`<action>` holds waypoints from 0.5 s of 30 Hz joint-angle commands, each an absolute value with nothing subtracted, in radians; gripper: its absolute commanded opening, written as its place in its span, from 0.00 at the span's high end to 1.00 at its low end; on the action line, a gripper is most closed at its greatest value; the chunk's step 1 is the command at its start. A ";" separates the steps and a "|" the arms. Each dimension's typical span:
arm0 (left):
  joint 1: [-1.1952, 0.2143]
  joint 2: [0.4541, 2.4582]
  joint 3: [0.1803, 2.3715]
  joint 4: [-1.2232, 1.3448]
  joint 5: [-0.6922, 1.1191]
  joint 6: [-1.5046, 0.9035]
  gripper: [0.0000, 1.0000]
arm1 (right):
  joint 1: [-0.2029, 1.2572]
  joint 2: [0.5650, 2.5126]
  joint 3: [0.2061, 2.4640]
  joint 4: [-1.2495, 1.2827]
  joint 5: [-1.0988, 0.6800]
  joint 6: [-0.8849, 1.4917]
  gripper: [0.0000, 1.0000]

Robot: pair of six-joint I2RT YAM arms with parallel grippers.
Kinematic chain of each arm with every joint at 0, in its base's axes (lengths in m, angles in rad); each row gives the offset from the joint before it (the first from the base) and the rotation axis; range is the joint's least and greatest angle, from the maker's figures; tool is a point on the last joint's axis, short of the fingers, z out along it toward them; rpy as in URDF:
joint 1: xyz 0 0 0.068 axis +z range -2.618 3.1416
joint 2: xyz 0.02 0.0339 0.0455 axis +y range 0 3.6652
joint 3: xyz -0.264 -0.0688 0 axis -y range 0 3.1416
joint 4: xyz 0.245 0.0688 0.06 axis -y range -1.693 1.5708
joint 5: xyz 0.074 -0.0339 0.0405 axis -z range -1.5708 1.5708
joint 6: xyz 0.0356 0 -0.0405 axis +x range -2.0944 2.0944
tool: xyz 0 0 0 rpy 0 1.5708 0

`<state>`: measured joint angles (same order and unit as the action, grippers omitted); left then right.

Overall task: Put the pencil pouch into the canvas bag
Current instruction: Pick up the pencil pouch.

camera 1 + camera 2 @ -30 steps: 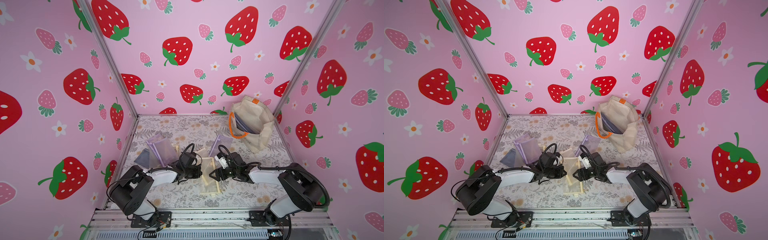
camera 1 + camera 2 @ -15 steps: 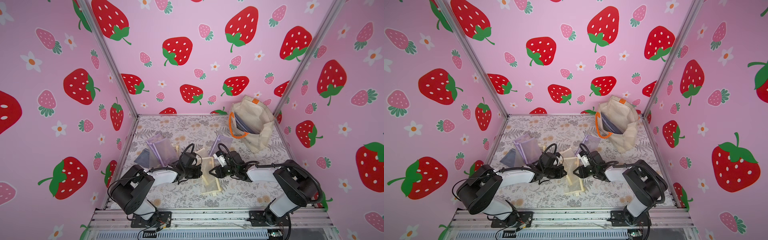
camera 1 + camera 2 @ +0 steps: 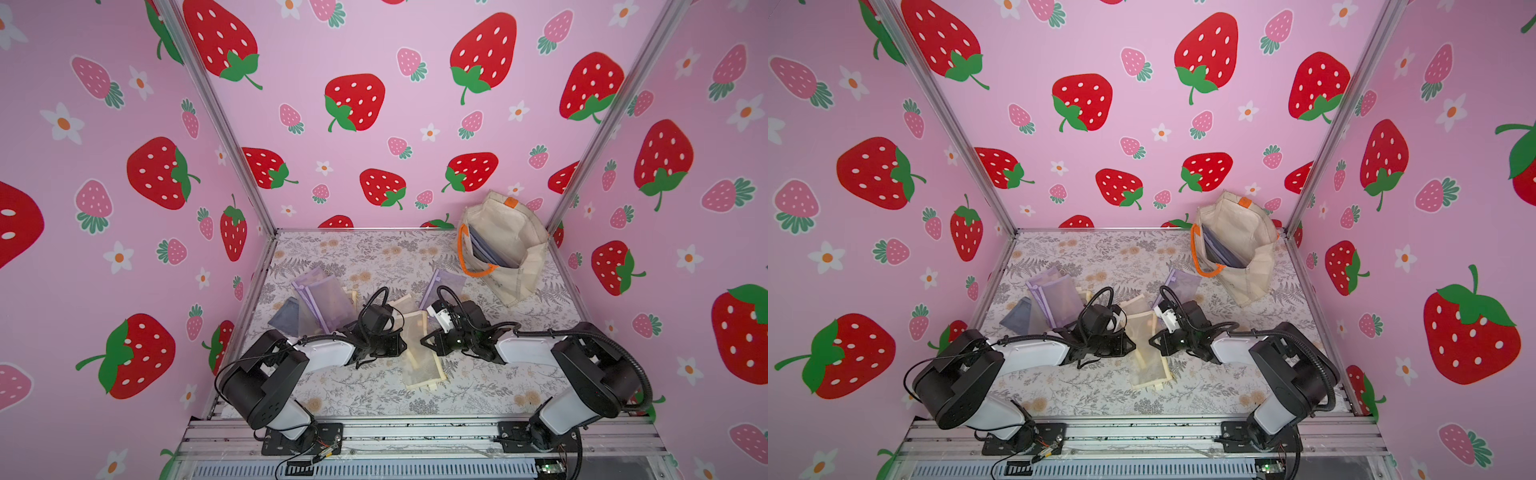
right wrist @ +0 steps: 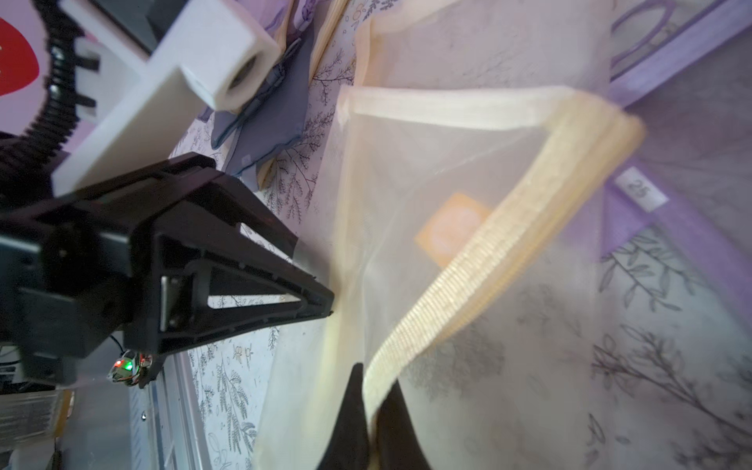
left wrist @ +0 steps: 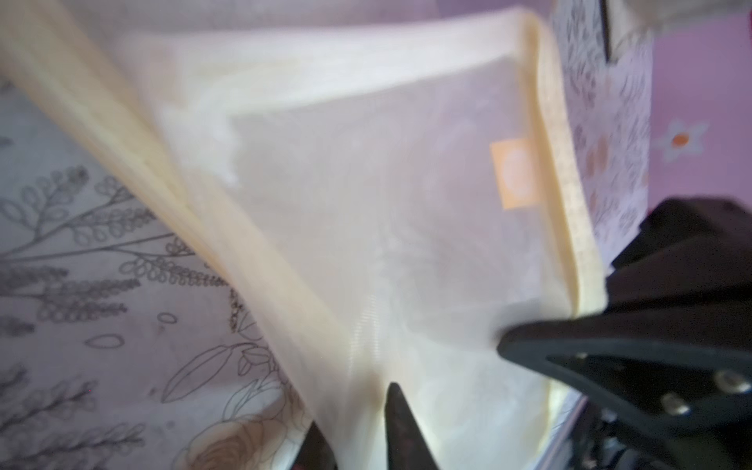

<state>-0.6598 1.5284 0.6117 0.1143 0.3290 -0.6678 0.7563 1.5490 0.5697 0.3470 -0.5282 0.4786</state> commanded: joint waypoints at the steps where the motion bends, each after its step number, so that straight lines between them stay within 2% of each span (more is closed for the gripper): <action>1: -0.657 1.461 0.611 0.054 0.301 -0.641 0.58 | 0.749 1.450 0.604 0.208 -0.499 0.404 1.00; 11: -0.652 1.328 0.650 -0.124 0.200 -0.570 0.19 | 0.736 1.158 0.743 -0.164 -0.398 0.249 1.00; 15: -0.652 1.288 0.665 -0.165 0.161 -0.547 0.10 | 0.709 1.124 0.885 -0.359 -0.291 0.144 1.00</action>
<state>-0.6540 1.3155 0.6193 -0.0998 0.2108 -0.5842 0.7292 1.1423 0.8078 -0.1757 -0.3862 0.2520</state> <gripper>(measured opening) 0.891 0.064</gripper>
